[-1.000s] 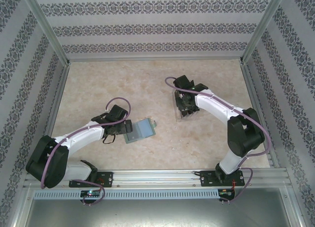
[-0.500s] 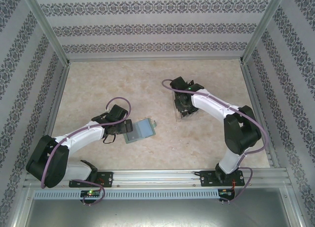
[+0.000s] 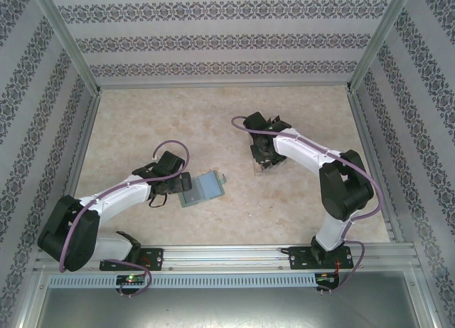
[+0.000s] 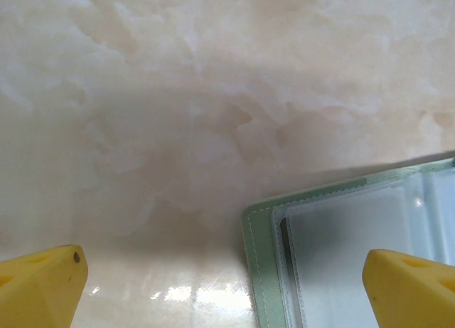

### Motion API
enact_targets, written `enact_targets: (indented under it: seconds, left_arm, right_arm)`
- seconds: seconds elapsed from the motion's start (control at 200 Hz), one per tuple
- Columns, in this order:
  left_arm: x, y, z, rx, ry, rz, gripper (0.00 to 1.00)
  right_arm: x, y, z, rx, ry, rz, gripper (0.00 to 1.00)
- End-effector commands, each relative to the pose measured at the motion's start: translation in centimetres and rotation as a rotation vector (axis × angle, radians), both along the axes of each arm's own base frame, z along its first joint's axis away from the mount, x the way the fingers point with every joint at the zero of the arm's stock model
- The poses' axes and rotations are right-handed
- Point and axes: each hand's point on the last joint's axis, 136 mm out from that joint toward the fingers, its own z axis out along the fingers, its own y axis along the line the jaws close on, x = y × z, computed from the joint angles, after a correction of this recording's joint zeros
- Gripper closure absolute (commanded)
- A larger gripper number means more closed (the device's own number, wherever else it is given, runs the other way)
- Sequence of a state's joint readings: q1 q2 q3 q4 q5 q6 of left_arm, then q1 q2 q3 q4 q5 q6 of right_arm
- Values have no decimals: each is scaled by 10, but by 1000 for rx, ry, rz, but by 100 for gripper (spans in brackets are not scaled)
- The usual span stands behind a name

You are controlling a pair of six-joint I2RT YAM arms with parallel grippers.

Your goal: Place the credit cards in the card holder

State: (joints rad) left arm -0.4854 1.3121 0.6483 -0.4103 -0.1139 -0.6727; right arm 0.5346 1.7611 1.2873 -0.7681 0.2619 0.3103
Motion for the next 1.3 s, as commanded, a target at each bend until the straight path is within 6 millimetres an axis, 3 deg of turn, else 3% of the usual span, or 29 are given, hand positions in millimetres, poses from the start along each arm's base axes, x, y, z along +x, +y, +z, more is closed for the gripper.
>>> enact_targets:
  seconds: [0.0, 0.48, 1.299]
  left_arm:
    - [2, 0, 2, 20, -25, -17, 0]
    - [1, 0, 3, 21, -27, -16, 0]
    - [6, -2, 7, 25, -36, -25, 0]
  right_arm:
    - [-1, 7, 6, 16, -4, 16, 77]
    - [-3, 16, 14, 124, -20, -9, 82]
    - [3, 14, -2, 158, 24, -36, 85]
